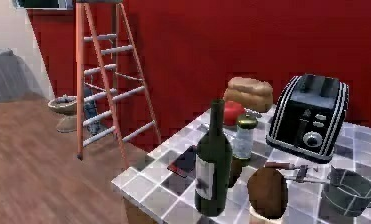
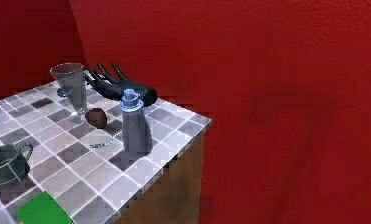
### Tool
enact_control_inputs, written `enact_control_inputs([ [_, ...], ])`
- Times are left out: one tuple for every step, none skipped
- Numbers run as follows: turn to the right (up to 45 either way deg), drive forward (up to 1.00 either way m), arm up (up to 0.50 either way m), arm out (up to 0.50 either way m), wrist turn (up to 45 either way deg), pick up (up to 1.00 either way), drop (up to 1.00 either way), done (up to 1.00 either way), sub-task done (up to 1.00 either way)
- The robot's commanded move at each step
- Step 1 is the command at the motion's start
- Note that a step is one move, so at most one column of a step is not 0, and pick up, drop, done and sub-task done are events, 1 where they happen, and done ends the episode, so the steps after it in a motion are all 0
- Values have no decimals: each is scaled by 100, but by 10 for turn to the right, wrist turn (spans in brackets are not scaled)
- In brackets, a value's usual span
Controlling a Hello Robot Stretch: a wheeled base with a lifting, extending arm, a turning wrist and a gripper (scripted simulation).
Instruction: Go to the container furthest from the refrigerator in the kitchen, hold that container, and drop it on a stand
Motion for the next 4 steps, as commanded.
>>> enact_control_inputs([
  [-390, 0, 0, 0, 0, 0, 0, 0, 0],
  [0, 0, 50, 0, 0, 0, 0, 0, 0],
  [0, 0, 38, 0, 0, 0, 0, 0, 0],
  [0, 0, 0, 30, 0, 0, 0, 0, 0],
])
